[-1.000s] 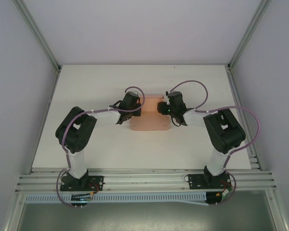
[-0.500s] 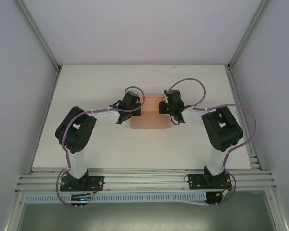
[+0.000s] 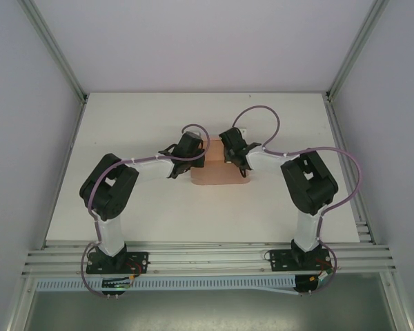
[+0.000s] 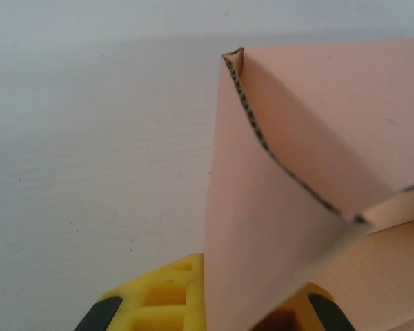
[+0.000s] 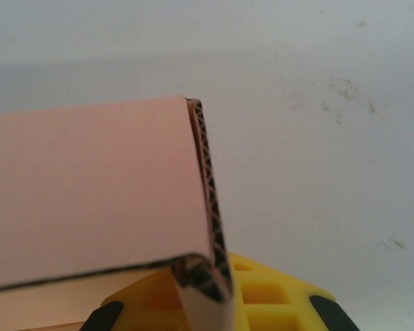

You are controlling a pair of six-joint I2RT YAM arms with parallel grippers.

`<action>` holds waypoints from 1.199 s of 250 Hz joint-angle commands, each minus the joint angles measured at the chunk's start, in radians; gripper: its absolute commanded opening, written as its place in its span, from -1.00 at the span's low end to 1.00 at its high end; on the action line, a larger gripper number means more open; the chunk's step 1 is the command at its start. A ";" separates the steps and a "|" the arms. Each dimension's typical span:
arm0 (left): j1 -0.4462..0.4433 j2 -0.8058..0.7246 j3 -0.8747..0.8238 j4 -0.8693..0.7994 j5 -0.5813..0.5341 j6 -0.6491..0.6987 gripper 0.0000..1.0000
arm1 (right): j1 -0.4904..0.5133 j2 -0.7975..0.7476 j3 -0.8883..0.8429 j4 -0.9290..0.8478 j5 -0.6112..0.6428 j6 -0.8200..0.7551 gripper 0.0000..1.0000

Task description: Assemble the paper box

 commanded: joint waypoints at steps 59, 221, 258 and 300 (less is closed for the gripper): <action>0.051 -0.028 0.014 -0.130 -0.174 0.012 -1.00 | -0.044 0.108 0.052 -0.227 0.402 -0.102 -1.00; 0.050 -0.068 -0.043 -0.048 -0.138 -0.001 -1.00 | -0.080 -0.322 -0.304 0.426 -0.404 -0.189 0.74; 0.049 -0.064 -0.044 -0.038 -0.126 -0.003 -1.00 | -0.078 -0.354 -0.304 0.409 -0.439 -0.166 0.80; 0.050 -0.063 -0.050 -0.018 -0.108 0.009 -1.00 | -0.079 -0.341 -0.292 0.364 -0.422 -0.166 0.81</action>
